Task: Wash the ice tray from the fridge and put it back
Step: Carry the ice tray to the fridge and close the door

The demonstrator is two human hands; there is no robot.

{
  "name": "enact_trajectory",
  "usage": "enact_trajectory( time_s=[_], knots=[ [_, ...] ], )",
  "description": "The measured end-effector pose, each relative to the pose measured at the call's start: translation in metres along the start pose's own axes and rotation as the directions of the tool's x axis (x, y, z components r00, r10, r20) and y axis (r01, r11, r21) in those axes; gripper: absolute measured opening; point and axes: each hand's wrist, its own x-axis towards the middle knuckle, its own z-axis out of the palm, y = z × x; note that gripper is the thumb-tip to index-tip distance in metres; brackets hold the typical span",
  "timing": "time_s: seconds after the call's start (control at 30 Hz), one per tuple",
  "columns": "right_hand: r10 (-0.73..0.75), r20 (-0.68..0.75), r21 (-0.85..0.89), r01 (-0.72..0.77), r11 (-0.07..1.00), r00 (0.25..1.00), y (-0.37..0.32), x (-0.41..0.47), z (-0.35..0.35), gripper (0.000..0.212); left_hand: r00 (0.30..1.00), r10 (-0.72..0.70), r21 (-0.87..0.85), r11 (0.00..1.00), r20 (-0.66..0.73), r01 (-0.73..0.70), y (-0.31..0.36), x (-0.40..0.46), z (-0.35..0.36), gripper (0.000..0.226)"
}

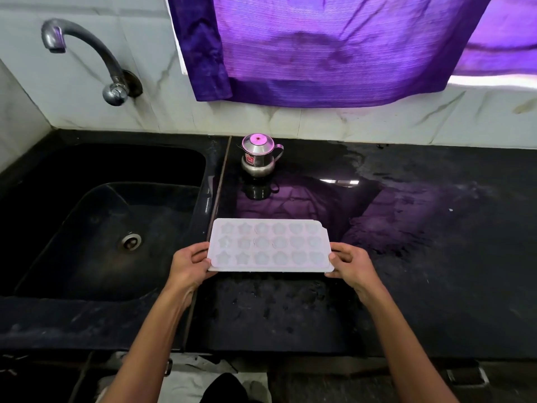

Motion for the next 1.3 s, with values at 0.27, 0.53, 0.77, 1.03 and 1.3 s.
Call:
enact_trajectory(
  time_s=[0.27,0.53,0.77,1.03,1.3],
  knots=[
    [-0.069,0.010,0.003,0.069,0.998,0.998,-0.019,-0.004,0.001,0.029,0.998,0.062,-0.057,0.996,-0.013,-0.063,0.000,-0.009,-0.015,0.037],
    [-0.147,0.109,0.012,0.146,0.989,0.983,-0.050,-0.006,0.024,0.029,0.984,0.125,-0.144,0.979,-0.124,-0.142,0.004,-0.027,-0.050,0.033],
    [-0.186,0.284,-0.017,0.199,0.980,0.941,-0.069,-0.007,0.079,0.027,0.949,0.109,-0.229,0.956,-0.296,-0.181,-0.012,-0.061,-0.102,0.034],
    [-0.211,0.560,-0.058,0.293,0.954,0.801,-0.088,-0.036,0.183,0.026,0.826,0.008,-0.341,0.908,-0.563,-0.241,-0.054,-0.135,-0.178,0.034],
    [-0.167,0.799,-0.078,0.375,0.924,0.578,-0.086,-0.129,0.293,0.028,0.626,-0.119,-0.380,0.874,-0.770,-0.302,-0.114,-0.253,-0.254,0.036]
  ],
)
